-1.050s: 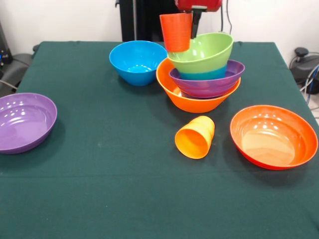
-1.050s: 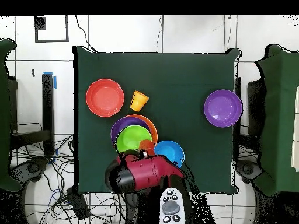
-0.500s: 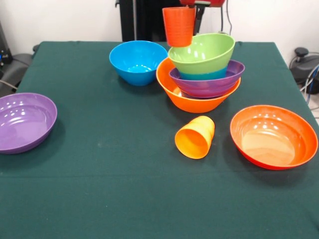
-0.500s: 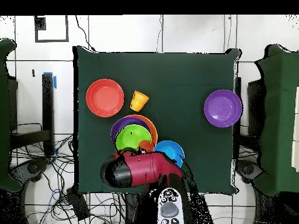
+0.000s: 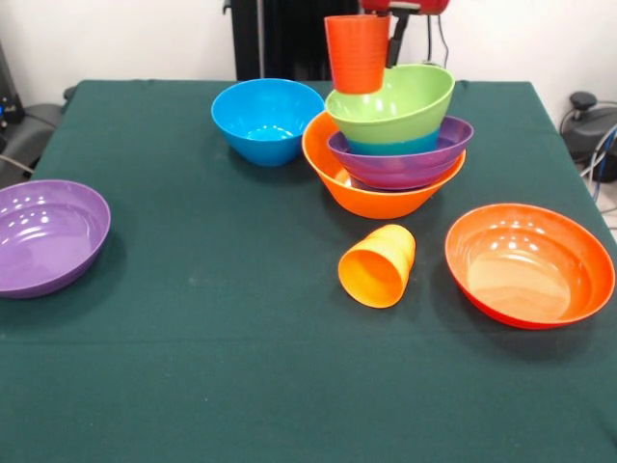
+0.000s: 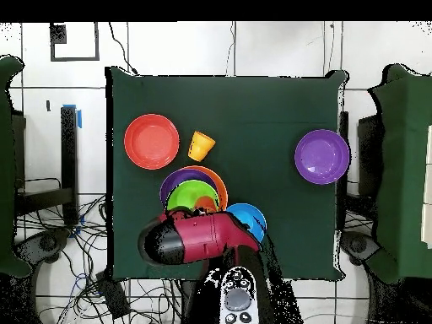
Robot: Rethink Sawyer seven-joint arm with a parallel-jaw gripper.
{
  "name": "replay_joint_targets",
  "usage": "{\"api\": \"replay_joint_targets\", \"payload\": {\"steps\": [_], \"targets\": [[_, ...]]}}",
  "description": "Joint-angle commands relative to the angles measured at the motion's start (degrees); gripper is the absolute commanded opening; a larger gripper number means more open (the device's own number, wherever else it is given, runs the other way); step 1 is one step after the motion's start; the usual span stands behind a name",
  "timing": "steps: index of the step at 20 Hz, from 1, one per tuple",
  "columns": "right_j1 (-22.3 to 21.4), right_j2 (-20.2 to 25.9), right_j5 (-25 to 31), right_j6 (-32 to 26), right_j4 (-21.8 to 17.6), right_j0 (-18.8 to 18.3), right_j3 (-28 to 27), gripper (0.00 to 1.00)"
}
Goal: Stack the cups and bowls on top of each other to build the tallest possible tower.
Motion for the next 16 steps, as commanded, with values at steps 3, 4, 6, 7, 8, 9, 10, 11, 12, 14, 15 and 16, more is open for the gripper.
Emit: {"api": "replay_joint_targets", "payload": {"steps": [3,4,6,7,8,9,10,11,12,14,15,16], "targets": [[4.01,4.04,3.91,6.06,2.99,2.57,-5.03,0.00],[4.16,3.88,3.92,6.24,3.20,2.87,-5.23,0.00],[4.42,3.46,4.14,6.74,3.62,3.63,-5.73,0.00],[4.50,3.27,4.32,7.03,3.86,4.10,-5.99,0.00],[4.65,3.07,4.34,7.29,4.02,4.47,-6.19,0.00],[4.86,2.81,4.23,7.51,4.13,4.87,-6.38,0.00],[5.11,2.55,4.17,7.64,4.21,5.19,-6.56,0.00],[5.31,2.27,4.07,7.77,4.26,5.51,-6.66,0.00],[5.51,1.98,3.97,7.90,4.32,5.83,-6.76,0.00],[5.49,1.29,3.92,8.07,4.39,6.47,-6.51,0.00],[5.52,1.03,4.03,8.01,4.45,6.63,-6.45,0.00],[5.31,0.90,3.69,7.97,4.46,6.70,-5.92,0.00]]}}
